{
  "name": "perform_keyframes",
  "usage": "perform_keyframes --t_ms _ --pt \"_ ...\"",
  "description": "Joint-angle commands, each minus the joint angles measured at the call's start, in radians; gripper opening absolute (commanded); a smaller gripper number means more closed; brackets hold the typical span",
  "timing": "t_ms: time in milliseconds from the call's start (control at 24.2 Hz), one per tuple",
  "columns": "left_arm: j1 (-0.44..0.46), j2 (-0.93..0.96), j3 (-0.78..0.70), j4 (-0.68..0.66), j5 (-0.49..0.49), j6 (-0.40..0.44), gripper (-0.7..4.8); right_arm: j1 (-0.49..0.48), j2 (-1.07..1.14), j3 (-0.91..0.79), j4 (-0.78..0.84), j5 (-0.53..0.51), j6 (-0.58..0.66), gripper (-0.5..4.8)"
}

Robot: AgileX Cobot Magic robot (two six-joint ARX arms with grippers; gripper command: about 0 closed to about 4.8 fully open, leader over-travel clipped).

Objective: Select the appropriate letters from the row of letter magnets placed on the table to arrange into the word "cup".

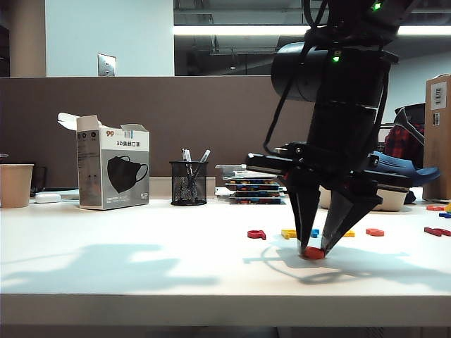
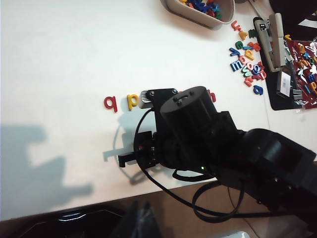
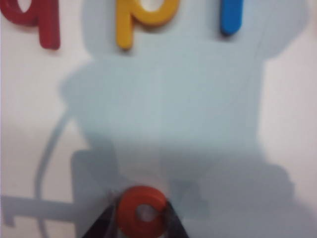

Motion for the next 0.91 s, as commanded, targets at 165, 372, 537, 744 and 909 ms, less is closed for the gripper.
perform_keyframes --t_ms 165,372,537,744,909 --pt "0.0 -0.003 0.003 0.002 -0.005 -0.002 -0.05 0.0 0.019 -0.007 -0.009 -0.016 0.005 1.06" --pt "0.0 -0.003 0.003 0.002 -0.005 -0.002 -0.05 0.0 0.019 -0.007 -0.014 -0.018 0.004 1.06" --pt "0.0 -0.003 0.003 0.002 -0.005 -0.002 -0.05 0.0 0.019 -0.007 -0.014 -0.019 0.005 1.07" --pt "0.0 -0.003 0.003 0.002 -0.005 -0.002 -0.05 0.0 0.019 -0.007 -0.014 -0.018 0.004 1.08" --pt "0.0 -0.003 0.003 0.002 -0.005 -0.002 -0.05 0.0 0.019 -0.007 -0.014 -0.019 0.005 1.48"
